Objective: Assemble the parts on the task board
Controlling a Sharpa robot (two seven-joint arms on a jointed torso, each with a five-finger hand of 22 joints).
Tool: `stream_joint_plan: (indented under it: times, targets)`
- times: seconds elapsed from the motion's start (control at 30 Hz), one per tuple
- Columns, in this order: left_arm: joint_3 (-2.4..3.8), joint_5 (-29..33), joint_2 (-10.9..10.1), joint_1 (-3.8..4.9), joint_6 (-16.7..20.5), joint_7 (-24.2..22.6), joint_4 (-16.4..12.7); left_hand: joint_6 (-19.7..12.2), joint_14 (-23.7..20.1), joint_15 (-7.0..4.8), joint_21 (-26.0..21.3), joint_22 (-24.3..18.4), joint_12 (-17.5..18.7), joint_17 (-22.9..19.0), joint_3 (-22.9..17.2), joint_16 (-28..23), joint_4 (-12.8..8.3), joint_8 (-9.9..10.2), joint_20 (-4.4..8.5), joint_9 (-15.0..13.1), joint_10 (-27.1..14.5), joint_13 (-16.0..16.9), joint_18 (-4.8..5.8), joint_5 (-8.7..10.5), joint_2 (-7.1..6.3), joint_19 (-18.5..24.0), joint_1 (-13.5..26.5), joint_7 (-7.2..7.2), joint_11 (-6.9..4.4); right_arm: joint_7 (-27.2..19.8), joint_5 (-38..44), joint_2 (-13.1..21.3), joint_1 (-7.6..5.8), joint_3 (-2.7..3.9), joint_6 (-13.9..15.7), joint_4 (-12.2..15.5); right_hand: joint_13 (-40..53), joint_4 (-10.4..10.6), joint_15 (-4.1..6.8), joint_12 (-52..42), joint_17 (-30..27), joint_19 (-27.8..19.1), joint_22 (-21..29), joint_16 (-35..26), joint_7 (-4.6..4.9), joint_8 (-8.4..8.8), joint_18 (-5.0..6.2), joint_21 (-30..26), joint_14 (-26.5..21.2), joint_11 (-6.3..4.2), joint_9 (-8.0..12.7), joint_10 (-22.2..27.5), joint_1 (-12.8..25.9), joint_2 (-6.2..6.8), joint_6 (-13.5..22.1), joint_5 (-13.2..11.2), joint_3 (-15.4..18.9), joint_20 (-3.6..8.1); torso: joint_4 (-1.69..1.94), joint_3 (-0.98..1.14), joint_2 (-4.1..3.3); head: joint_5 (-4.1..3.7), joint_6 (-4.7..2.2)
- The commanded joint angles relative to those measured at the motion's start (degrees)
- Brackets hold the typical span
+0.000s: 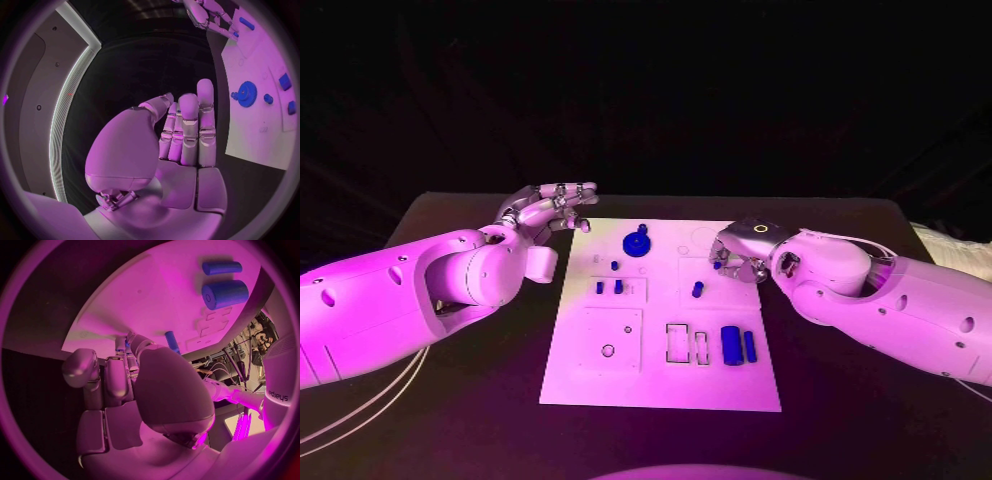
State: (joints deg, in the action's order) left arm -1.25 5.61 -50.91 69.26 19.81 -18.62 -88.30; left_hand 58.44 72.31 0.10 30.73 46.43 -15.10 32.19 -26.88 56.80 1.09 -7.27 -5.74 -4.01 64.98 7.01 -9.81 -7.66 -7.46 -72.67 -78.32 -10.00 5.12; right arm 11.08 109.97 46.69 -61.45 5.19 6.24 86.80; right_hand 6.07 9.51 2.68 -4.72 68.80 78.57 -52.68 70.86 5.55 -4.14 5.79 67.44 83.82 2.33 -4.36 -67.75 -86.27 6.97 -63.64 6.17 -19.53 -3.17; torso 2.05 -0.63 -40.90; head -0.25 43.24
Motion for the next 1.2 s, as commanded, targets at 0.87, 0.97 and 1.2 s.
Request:
stream_joint_plan:
  times: [0.87,0.97,1.2]
  targets:
    - [0.03,-1.06,-0.09,0.00,-0.91,-0.31,-0.16,-0.31,-0.74,0.17,-0.69,-0.39,-1.29,-0.56,0.83,-0.31,-0.71,-0.31,-0.09,0.10,-1.32,0.35,-0.60,0.05,0.58,0.25,-0.74,0.19,0.17,1.39,-0.80,-1.15,0.85,-0.13,3.76,-0.77,-1.13,-2.75,0.38,0.61,1.03,1.07,-2.07,1.72,-0.14,-0.78,0.60,1.31,3.27,-0.41,-1.03,-4.46,1.65,-2.61,-3.91,-3.06,-4.96,0.09,0.02,0.00,0.04,-0.14,0.31]
    - [0.03,-1.17,-0.08,0.00,-0.90,-0.30,-0.10,-0.31,-0.75,0.17,-0.69,-0.39,-1.30,-0.57,0.83,-0.31,-0.72,-0.31,-0.09,0.10,-1.33,0.36,-0.60,0.06,0.58,0.25,-0.74,0.19,0.17,1.67,-1.07,-0.95,0.85,-0.11,5.06,-0.56,-1.17,-2.91,0.42,0.67,1.09,1.09,-2.11,1.79,-0.10,-0.75,0.61,1.34,3.28,-0.38,-1.06,-4.51,1.68,-2.65,-3.92,-3.05,-5.15,0.11,0.02,0.00,0.05,-0.16,0.27]
    - [0.03,-1.28,-0.09,0.00,-0.90,-0.18,0.18,-0.28,-0.81,0.17,-0.74,-0.42,-1.43,-0.74,0.90,-0.37,-0.83,-0.36,-0.09,0.09,-1.48,0.38,-0.60,0.11,0.59,0.24,-0.83,0.20,0.17,1.85,-2.12,0.10,0.81,0.24,6.69,0.66,-1.21,-3.09,0.43,0.74,1.07,1.11,-2.14,1.81,-0.05,-0.72,0.60,1.37,3.27,-0.35,-1.09,-4.56,1.77,-2.60,-3.93,-3.06,-5.34,0.14,-0.04,0.01,0.08,-0.21,0.22]
